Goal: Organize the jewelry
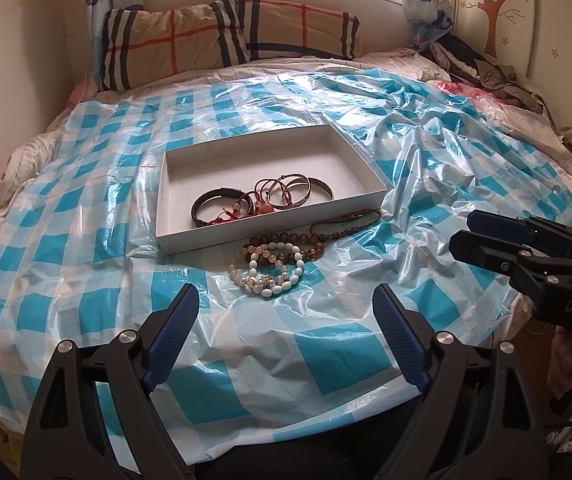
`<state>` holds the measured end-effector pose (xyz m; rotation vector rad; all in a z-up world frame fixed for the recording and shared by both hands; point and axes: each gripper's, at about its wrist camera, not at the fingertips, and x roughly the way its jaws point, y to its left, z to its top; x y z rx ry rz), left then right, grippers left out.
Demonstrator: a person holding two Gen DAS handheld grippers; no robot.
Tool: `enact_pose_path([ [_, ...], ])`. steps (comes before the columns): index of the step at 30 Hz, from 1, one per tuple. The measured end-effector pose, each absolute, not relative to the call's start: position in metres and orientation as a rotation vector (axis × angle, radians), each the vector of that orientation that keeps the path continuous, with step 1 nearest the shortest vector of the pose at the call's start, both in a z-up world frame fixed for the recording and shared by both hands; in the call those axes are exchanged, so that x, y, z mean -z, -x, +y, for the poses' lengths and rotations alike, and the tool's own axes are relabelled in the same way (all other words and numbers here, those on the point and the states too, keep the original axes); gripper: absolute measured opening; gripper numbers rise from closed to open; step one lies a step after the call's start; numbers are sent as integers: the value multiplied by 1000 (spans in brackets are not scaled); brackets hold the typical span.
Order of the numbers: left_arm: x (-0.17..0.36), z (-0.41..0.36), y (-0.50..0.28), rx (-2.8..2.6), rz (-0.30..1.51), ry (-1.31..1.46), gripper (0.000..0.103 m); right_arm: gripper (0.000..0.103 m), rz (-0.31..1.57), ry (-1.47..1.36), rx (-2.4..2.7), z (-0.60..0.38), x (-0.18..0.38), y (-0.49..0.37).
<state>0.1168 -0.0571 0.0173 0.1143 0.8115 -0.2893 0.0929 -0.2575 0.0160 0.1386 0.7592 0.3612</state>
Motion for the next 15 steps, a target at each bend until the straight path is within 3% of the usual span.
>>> enact_pose_path([
  [15, -26, -58, -112, 291, 795, -127, 85, 54, 745, -136, -356, -255, -20, -90],
])
